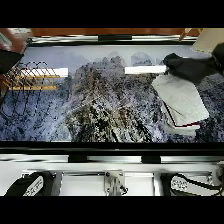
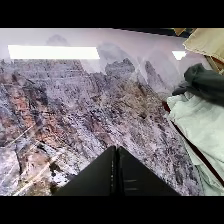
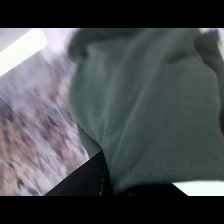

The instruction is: Fold the shirts.

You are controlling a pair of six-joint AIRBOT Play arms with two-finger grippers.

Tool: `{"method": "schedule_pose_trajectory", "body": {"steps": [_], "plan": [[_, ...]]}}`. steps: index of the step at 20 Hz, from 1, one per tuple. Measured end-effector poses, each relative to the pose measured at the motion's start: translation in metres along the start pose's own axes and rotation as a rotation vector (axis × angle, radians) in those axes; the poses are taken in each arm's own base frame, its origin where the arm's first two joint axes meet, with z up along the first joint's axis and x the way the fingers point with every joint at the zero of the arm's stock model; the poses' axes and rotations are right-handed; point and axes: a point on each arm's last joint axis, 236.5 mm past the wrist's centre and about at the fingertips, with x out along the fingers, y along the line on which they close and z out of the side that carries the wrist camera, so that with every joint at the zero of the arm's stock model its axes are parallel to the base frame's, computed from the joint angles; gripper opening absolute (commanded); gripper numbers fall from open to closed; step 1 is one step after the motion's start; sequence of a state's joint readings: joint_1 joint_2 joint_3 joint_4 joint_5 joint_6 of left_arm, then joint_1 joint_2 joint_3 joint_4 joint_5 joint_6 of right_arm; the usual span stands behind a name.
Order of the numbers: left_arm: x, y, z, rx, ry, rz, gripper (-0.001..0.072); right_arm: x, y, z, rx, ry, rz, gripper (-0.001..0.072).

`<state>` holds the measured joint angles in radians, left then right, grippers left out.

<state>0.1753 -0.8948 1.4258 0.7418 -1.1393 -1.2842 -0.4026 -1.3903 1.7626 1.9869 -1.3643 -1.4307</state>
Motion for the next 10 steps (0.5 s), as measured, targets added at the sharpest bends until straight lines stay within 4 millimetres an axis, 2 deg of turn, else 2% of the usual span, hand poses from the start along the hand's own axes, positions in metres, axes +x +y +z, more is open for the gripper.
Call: {"method": "schedule_pose_trajectory", "body": {"steps": [3, 5, 10], "plan": [[0.000, 0.000, 0.000, 0.000, 0.000, 0.000, 0.0043, -0.011, -0.037, -0.042, 0.031, 0.170, -0.145, 0.0080], [0.000, 0.000, 0.000, 0.000, 0.000, 0.000, 0.0044, -0.013, -0.055, -0.069, 0.061, 0.276, -0.210, 0.0080], [0.000, 0.000, 0.000, 0.000, 0.000, 0.000, 0.0043, 0.001, -0.102, -0.145, 0.171, 0.547, -0.356, 0.0080]]}}
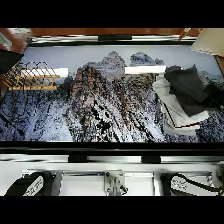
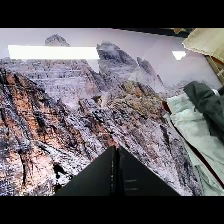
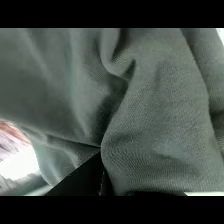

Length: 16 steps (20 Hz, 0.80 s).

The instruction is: Fold the shirts.

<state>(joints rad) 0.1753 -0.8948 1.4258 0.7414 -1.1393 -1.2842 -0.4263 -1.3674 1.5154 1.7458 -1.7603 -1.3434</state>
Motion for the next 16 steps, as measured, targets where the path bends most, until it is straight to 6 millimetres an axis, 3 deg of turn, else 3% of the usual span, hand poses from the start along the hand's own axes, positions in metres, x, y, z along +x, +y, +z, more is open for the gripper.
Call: {"method": "schedule_pose_trajectory", "body": {"steps": [2, 3, 4, 5, 8, 10, 13, 16], "plan": [[0.000, 0.000, 0.000, 0.000, 0.000, 0.000, 0.0043, 0.024, -0.011, -0.018, 0.040, 0.093, -0.035, 0.0080], [0.000, 0.000, 0.000, 0.000, 0.000, 0.000, 0.0043, 0.034, -0.016, -0.024, 0.059, 0.125, -0.050, 0.0132], [0.000, 0.000, 0.000, 0.000, 0.000, 0.000, 0.0043, 0.042, -0.021, -0.027, 0.079, 0.140, -0.066, 0.0386], [0.000, 0.000, 0.000, 0.000, 0.000, 0.000, 0.0043, 0.048, -0.025, -0.028, 0.097, 0.145, -0.081, 0.0590], [0.000, 0.000, 0.000, 0.000, 0.000, 0.000, 0.0043, 0.054, -0.024, -0.022, 0.106, 0.108, -0.066, 0.0600], [0.001, 0.001, 0.000, -0.002, 0.001, 0.001, 0.0043, 0.044, -0.021, -0.017, 0.089, 0.068, -0.056, 0.0600], [0.005, 0.005, -0.002, 0.001, 0.012, 0.002, 0.0042, 0.002, -0.034, 0.002, 0.082, -0.055, -0.099, 0.0599], [0.016, 0.022, -0.010, 0.018, 0.052, 0.044, 0.0040, -0.063, -0.045, 0.032, 0.057, -0.267, -0.150, 0.0595]]}}
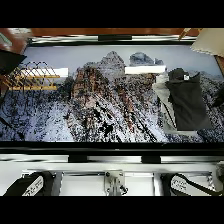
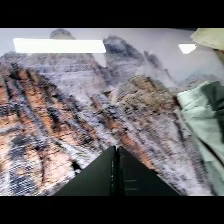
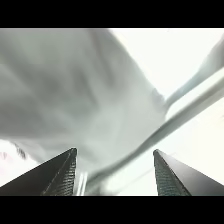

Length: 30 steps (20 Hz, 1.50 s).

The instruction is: Fold the shirts.

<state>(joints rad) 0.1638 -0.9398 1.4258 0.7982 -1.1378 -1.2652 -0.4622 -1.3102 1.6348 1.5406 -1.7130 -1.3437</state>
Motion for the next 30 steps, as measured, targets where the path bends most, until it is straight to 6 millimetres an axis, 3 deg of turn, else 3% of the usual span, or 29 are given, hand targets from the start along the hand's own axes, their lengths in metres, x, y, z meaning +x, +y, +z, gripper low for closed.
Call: {"method": "schedule_pose_trajectory", "body": {"steps": [1, 3, 5, 6, 7, 8, 9, 10, 12, 15, 19, 30], "plan": [[0.007, 0.008, -0.007, 0.015, 0.030, 0.025, 0.0039, -0.021, 0.003, 0.020, -0.028, -0.104, 0.009, 0.0595], [0.026, 0.022, -0.024, 0.048, 0.111, 0.079, 0.0038, -0.062, 0.039, 0.053, -0.131, -0.306, 0.090, 0.0594], [0.051, 0.034, -0.046, 0.090, 0.216, 0.144, 0.0039, -0.092, 0.100, 0.064, -0.276, -0.451, 0.184, 0.0446], [0.063, 0.042, -0.060, 0.112, 0.286, 0.186, 0.0043, -0.097, 0.135, 0.059, -0.360, -0.479, 0.216, 0.0453], [0.075, 0.052, -0.078, 0.134, 0.378, 0.234, 0.0114, -0.093, 0.165, 0.051, -0.438, -0.481, 0.224, 0.0474], [0.085, 0.061, -0.096, 0.152, 0.469, 0.276, 0.0345, -0.082, 0.195, 0.038, -0.515, -0.457, 0.219, 0.0475], [0.092, 0.070, -0.114, 0.159, 0.565, 0.319, 0.0511, -0.067, 0.221, 0.023, -0.580, -0.419, 0.218, 0.0475], [0.098, 0.077, -0.129, 0.159, 0.639, 0.351, 0.0548, -0.046, 0.244, 0.004, -0.640, -0.352, 0.212, 0.0475], [0.103, 0.090, -0.150, 0.162, 0.747, 0.411, 0.0547, -0.010, 0.279, -0.037, -0.734, -0.216, 0.212, 0.0475], [0.106, 0.101, -0.163, 0.164, 0.815, 0.464, 0.0540, 0.029, 0.302, -0.079, -0.803, -0.056, 0.204, 0.0474], [0.108, 0.107, -0.168, 0.167, 0.842, 0.489, 0.0540, 0.046, 0.313, -0.106, -0.836, 0.039, 0.212, 0.0473], [0.108, 0.110, -0.169, 0.169, 0.852, 0.503, 0.0539, 0.052, 0.318, -0.114, -0.843, 0.066, 0.222, 0.0473]]}}
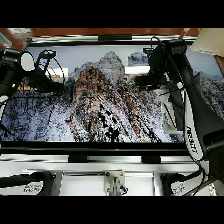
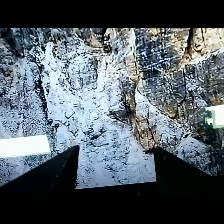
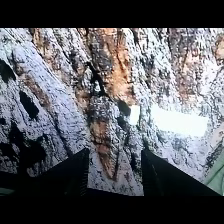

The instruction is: Fold the shirts.

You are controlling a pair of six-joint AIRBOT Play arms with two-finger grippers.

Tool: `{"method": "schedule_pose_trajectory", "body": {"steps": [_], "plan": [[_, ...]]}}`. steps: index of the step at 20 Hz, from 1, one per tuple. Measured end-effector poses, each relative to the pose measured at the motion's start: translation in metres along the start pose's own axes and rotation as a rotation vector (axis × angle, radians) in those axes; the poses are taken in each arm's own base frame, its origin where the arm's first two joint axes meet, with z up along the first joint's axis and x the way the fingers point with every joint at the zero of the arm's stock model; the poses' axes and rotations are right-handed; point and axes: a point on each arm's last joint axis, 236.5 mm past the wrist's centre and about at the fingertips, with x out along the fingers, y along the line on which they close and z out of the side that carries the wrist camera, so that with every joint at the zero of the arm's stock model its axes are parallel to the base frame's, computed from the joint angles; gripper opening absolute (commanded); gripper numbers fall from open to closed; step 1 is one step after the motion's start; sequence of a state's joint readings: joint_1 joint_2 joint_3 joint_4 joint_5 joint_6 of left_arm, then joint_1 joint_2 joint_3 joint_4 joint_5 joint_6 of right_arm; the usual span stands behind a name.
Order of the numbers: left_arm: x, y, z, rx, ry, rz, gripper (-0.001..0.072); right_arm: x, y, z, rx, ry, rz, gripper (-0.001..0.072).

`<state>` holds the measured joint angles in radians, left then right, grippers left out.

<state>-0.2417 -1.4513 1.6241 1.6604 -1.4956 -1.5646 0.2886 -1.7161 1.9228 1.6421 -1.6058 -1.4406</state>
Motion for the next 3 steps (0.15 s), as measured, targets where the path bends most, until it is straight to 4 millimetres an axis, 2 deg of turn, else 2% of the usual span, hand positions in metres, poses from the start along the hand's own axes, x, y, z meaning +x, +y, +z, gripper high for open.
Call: {"method": "schedule_pose_trajectory", "body": {"steps": [3], "plan": [[0.0016, -0.0002, -0.0001, 0.000, 0.004, 0.000, 0.0539, 0.0000, 0.0000, 0.0000, 0.000, 0.000, 0.000, 0.0473]]}}
